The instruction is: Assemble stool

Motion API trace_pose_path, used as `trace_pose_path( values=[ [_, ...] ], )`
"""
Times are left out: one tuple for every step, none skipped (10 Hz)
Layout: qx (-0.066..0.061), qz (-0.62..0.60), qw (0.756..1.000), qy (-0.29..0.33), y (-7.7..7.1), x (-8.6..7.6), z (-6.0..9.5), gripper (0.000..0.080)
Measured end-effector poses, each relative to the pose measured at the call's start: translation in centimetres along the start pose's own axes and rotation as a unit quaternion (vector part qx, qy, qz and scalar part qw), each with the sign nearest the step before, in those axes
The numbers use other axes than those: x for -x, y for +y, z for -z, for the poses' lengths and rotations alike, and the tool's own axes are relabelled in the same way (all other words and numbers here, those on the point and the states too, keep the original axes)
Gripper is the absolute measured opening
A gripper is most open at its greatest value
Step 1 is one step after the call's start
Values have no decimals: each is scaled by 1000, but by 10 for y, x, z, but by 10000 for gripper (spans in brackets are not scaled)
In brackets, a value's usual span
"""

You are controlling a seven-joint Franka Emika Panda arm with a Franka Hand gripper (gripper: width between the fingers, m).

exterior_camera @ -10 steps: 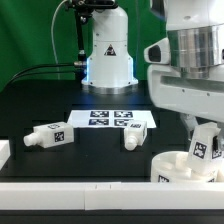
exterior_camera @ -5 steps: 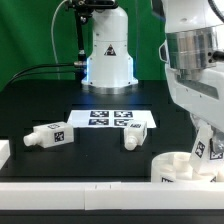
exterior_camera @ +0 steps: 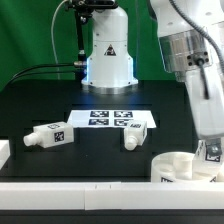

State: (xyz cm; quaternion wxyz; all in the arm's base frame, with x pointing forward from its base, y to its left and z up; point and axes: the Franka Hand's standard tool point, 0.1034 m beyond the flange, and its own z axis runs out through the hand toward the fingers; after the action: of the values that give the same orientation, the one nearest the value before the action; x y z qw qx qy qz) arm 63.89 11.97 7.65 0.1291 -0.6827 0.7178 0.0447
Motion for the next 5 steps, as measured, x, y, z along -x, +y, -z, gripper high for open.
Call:
trace_pose_path(
  values=[
    [2,119,993,1,-2,1,4,621],
    [8,200,980,1,-2,5,8,621],
    [8,207,978,2,-2,12,11,644],
    [8,246,969,2,-2,11,10,644],
    [8,281,960,2,-2,10,10,648]
  ],
)
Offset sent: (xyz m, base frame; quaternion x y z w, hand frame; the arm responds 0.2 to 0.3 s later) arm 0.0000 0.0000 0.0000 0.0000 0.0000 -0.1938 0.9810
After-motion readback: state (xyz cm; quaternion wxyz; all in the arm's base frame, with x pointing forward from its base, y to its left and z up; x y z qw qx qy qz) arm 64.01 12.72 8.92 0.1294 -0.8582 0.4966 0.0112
